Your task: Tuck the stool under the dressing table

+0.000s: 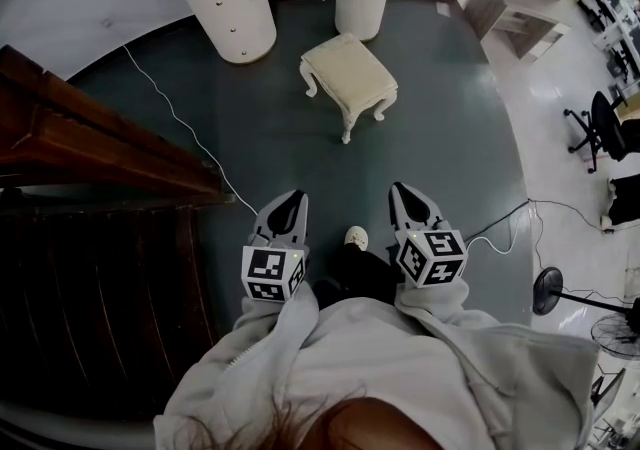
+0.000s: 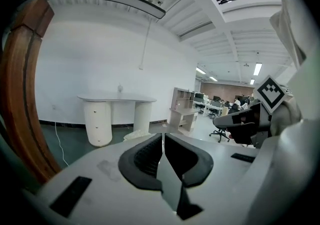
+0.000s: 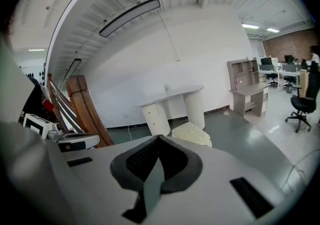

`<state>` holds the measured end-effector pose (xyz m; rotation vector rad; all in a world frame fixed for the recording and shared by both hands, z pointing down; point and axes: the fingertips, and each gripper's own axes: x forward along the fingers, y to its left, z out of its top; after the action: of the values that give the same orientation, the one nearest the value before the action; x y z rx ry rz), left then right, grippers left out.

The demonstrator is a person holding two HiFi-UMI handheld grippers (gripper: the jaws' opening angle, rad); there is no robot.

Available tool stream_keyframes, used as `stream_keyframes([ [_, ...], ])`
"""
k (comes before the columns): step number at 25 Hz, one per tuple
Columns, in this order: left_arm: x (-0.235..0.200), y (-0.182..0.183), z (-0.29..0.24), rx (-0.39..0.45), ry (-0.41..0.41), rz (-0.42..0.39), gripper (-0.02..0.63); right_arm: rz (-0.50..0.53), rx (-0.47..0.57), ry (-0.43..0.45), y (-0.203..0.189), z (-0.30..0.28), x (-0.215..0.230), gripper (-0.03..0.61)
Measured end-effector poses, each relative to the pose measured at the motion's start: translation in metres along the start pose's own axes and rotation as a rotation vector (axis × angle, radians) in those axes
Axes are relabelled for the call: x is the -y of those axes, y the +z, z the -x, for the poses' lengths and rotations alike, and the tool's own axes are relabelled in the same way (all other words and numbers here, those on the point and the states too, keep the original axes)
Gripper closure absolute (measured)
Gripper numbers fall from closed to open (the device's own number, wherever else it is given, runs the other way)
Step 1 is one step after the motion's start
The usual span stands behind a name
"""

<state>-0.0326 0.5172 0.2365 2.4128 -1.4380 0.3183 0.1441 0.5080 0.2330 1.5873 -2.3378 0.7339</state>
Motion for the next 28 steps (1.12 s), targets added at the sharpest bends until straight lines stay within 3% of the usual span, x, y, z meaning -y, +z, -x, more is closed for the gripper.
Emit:
stream_keyframes([
  [6,0.0,0.01,-0.041,-0.01,0.005,-0.002,0.588,-0.01,0.0,-0.007,0.016,-0.02,0.033,0.529],
  [14,0.013,0.03,-0.081,0.054,0.029,-0.052,0.588,-0.017,0.013,-0.007,0.026,-0.033,0.071,0.529],
  [28,0.022,0.015,-0.097,-0.014,0.022,-0.061,0.588,-0.065,-0.037,-0.009,0.005,-0.03,0.087,0.529],
])
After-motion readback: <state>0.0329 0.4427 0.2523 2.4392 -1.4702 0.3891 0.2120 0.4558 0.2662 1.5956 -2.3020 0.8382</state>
